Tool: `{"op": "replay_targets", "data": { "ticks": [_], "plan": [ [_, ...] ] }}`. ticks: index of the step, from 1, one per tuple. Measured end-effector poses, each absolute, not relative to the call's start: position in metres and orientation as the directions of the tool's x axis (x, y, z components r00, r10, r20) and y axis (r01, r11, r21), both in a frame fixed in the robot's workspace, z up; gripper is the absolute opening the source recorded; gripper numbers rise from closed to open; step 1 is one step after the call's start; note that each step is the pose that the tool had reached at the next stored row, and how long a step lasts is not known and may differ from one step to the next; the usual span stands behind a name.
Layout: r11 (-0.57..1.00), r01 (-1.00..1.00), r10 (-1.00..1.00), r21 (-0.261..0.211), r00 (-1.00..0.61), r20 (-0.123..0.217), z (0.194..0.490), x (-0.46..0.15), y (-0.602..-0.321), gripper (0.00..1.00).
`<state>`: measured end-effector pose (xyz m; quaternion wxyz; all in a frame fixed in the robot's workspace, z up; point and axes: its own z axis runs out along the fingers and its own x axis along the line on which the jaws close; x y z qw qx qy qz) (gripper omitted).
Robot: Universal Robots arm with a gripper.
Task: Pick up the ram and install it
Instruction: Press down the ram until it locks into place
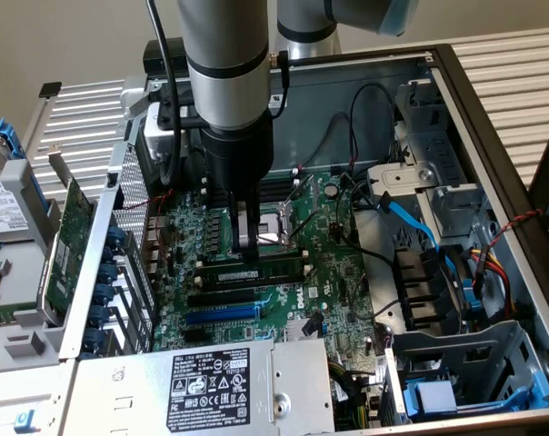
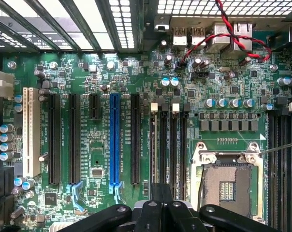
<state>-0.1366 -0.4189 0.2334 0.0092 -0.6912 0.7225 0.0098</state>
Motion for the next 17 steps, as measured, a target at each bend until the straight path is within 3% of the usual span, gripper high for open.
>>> {"op": "replay_targets", "data": {
  "ticks": [17],
  "plan": [
    [0.043, -0.999, -0.999, -0.002, -0.043, -0.026, 0.2287, -0.1367, -0.4200, 0.11]
  ]
}}
